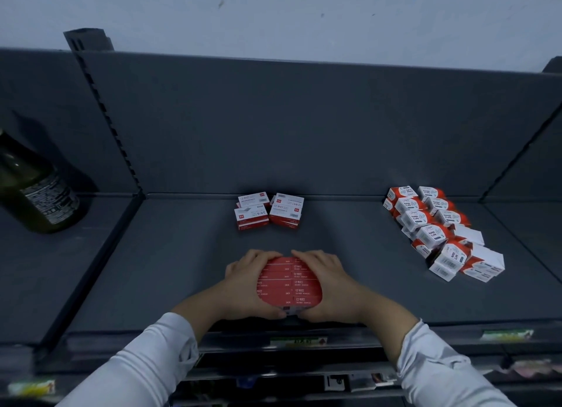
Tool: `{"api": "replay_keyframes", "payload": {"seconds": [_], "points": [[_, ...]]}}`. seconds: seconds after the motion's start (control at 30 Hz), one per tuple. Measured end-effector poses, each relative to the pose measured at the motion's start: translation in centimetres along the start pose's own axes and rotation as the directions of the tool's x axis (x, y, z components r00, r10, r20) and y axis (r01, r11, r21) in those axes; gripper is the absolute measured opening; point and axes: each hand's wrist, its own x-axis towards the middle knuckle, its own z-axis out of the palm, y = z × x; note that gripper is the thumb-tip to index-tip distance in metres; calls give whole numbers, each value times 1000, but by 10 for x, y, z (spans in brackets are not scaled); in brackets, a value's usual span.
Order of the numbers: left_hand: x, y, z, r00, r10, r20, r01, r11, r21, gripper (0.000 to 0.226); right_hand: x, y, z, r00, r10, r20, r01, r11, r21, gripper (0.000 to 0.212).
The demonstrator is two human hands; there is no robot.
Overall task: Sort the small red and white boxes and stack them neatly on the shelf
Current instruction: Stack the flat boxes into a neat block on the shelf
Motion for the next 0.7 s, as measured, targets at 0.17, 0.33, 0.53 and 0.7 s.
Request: {"api": "replay_keyframes", "payload": {"seconds": [0.17, 0.33, 0.53, 0.7], "points": [[-2, 4, -1, 1000, 6, -6, -6, 1000, 10, 102, 0, -1, 2, 1000, 2, -19, -2, 1000, 17, 104], [-2, 3, -1, 1000, 2, 12, -2, 1000, 15, 103, 0, -2, 2, 1000, 3, -24, -3, 1000, 0, 105], [3, -8, -11, 997, 22, 72, -9, 984, -179, 112, 0, -2, -15, 996, 51, 72, -58, 994, 88, 100], [20, -22, -42, 985, -39, -170, -28, 925, -378, 62, 16, 1, -38, 987, 148, -62, -136, 977, 165, 64]]}}
